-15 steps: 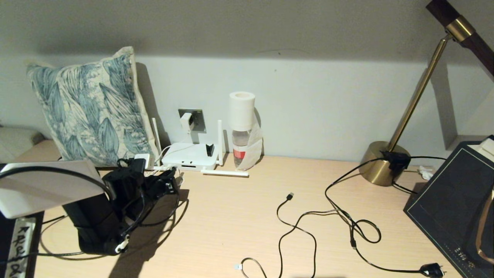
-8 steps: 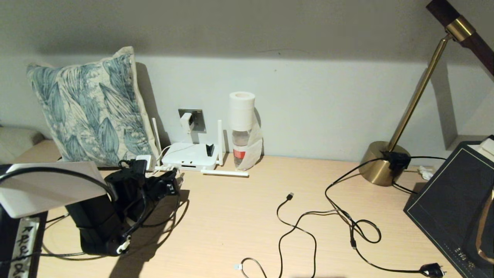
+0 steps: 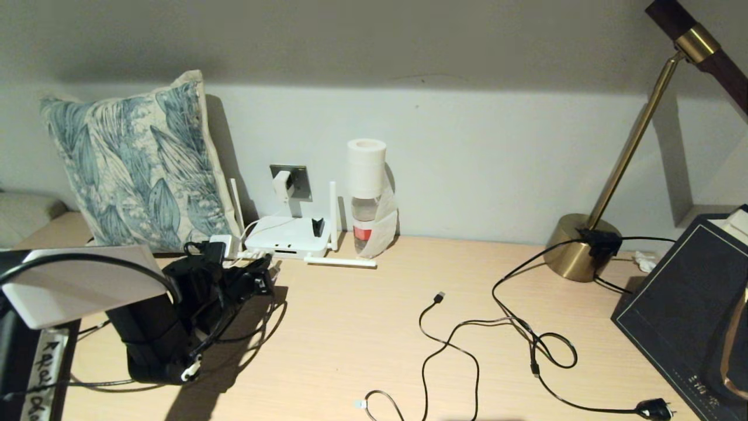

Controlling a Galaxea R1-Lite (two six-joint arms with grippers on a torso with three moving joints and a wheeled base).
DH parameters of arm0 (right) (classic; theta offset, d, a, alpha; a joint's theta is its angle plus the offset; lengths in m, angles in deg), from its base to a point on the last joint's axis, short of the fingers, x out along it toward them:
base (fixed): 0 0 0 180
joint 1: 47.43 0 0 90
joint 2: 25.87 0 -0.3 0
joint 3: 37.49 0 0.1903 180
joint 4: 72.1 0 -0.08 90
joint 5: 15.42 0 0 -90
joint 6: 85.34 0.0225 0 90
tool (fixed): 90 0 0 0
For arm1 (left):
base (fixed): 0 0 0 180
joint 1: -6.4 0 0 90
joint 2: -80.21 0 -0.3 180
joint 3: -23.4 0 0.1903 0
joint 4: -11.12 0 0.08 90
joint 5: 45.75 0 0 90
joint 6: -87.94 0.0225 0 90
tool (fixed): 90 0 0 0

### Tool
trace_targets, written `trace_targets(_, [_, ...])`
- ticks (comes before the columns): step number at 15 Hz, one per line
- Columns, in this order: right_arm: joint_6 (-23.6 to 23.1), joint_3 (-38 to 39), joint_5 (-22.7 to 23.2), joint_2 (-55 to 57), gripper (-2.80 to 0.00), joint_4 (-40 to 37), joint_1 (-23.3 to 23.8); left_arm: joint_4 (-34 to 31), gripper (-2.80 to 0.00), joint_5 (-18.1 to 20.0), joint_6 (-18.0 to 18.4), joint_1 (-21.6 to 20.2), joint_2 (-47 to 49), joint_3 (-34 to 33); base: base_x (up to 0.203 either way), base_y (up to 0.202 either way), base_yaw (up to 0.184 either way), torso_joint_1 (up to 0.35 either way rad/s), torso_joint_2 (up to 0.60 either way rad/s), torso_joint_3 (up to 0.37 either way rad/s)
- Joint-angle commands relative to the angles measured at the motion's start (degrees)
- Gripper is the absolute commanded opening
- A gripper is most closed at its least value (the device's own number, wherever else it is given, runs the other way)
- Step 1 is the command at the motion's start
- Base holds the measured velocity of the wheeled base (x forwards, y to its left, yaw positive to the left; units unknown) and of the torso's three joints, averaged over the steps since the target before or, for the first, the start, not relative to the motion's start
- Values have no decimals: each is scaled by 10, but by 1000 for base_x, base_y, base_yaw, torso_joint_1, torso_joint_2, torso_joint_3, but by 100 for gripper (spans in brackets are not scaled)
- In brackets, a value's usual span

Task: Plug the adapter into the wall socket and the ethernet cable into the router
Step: Align cable and router interface

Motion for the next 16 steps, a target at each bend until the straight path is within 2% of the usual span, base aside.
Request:
trace_targets(1, [0, 0, 0, 1, -280, 0, 0, 5, -280, 1, 0, -1, 4, 1, 0, 0, 0, 0, 0, 0])
trace_targets(16, [-1, 0, -1, 1, -280, 0, 0, 5, -280, 8, 0, -6, 20, 11, 0, 0, 0, 0, 0, 0])
